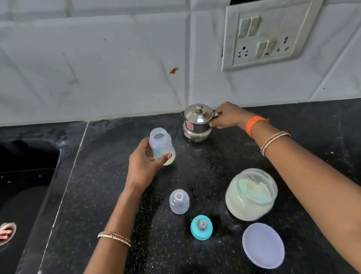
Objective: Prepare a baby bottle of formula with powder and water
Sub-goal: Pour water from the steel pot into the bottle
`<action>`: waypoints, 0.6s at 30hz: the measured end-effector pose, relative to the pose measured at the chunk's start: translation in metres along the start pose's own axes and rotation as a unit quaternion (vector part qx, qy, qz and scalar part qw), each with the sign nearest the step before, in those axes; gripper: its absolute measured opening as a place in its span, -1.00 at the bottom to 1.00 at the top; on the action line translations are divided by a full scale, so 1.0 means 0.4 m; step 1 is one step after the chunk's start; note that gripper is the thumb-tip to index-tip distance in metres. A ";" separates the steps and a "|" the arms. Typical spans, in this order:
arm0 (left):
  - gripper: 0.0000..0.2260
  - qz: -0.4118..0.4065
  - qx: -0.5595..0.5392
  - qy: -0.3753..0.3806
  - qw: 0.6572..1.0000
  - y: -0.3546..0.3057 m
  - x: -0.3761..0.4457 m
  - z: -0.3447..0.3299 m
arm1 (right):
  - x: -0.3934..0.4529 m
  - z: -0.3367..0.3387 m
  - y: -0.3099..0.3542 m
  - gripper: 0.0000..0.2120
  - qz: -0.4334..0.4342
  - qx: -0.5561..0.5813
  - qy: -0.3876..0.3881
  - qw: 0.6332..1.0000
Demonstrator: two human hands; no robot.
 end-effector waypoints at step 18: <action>-0.55 -0.030 0.002 -0.032 0.999 -0.032 -0.212 0.099 | -0.226 -0.073 0.082 -0.72 -0.028 0.275 -0.128 0.952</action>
Point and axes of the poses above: each hand's wrist, its own x-axis towards the middle knuckle, its own z-axis out of the back of the hand, y = z × x, the point moved 2 cm from there along x, towards the middle knuckle, and after that the axes turned 10 degrees about z, right-handed, at the moved point
